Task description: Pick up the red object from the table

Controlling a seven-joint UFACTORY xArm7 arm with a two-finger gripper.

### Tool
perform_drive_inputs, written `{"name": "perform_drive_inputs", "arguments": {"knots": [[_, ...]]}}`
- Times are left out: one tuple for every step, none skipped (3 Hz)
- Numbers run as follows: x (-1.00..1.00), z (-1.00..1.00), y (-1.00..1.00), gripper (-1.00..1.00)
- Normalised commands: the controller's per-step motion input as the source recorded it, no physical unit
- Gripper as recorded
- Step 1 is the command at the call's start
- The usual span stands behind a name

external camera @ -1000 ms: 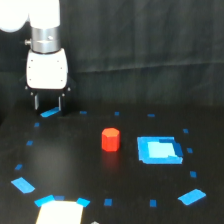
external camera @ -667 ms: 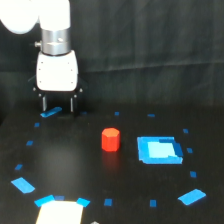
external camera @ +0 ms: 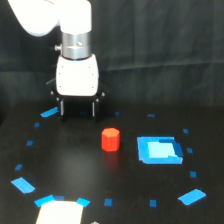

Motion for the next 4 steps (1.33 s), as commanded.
{"name": "perform_drive_inputs", "arguments": {"knots": [[1.0, -0.24, -0.66, 1.0], [0.89, -0.26, -0.6, 1.0], [-0.66, -0.56, -0.6, 0.79], [0.19, -0.93, -0.66, 0.01]]}}
